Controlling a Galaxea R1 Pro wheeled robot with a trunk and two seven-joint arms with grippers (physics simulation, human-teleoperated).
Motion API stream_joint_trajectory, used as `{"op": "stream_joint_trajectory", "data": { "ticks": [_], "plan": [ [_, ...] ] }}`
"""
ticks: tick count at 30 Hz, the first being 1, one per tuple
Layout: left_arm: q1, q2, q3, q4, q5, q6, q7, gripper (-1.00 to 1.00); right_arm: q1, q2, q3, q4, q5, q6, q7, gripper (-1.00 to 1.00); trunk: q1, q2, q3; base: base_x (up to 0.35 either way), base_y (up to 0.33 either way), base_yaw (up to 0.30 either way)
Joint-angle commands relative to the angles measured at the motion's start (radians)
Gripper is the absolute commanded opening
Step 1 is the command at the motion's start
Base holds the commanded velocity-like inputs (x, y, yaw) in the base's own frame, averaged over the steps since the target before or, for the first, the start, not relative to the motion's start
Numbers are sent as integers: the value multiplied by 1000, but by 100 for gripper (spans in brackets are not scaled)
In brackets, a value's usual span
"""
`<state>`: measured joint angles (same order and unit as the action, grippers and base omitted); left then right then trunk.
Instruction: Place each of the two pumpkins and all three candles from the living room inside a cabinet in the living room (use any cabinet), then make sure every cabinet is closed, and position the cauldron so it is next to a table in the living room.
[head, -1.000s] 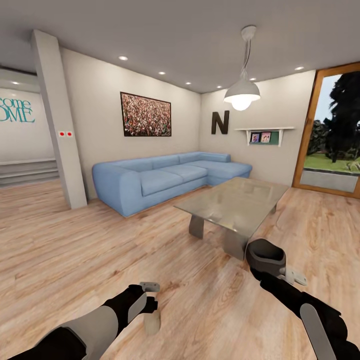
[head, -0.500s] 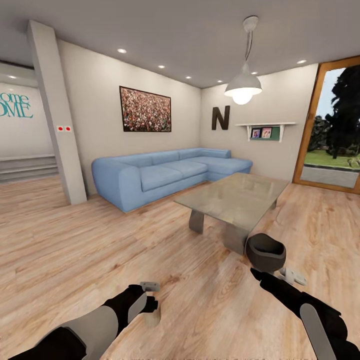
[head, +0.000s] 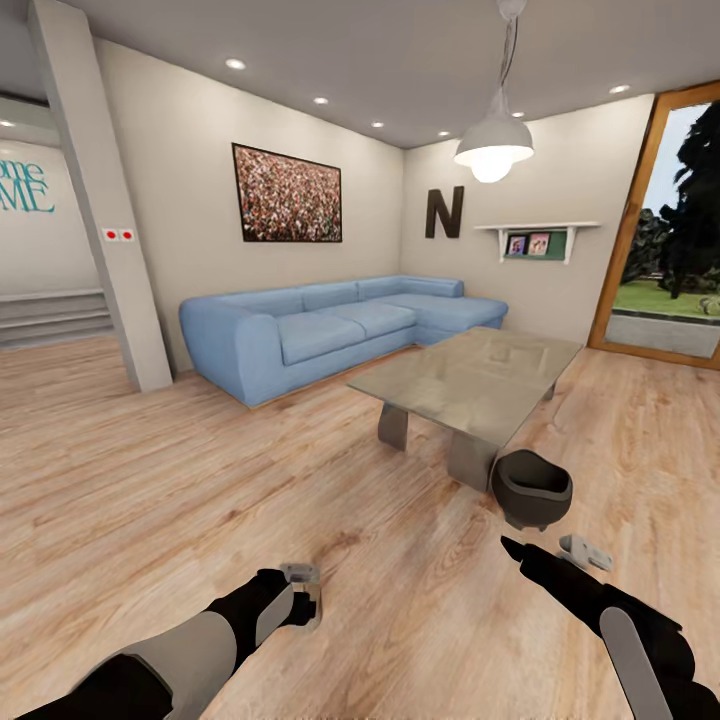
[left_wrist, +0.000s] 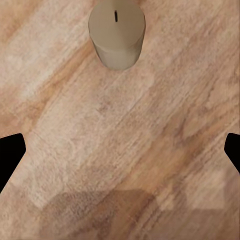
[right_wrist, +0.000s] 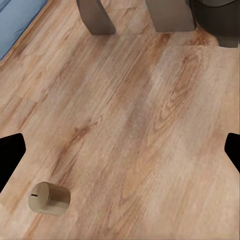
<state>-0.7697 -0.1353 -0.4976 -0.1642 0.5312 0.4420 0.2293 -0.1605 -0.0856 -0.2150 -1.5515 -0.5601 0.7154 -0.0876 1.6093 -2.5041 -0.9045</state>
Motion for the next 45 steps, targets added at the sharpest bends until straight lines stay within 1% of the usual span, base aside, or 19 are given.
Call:
{"op": "stream_joint_trajectory", "data": {
  "ticks": [1,4,14,31,45],
  "plan": [
    [0,1,-7,-2,11,4,7,100,-1,0,0,-1,-11,4,-10,100,0,-1,-5,0,0,0],
    [0,1,-7,-3,11,4,7,100,-1,0,0,-1,-11,4,-9,100,2,-2,-17,0,0,0],
    [0,2,-6,-5,13,3,7,100,-1,0,0,-2,-11,4,-9,100,2,-2,-17,14,0,0],
    [0,2,-7,-5,12,3,6,100,-1,0,0,-1,-11,4,-9,100,2,-2,-17,294,0,0],
    [0,2,-8,-5,11,3,5,100,-1,0,0,-2,-11,4,-9,100,2,-2,-17,145,0,0]
  ]
}}
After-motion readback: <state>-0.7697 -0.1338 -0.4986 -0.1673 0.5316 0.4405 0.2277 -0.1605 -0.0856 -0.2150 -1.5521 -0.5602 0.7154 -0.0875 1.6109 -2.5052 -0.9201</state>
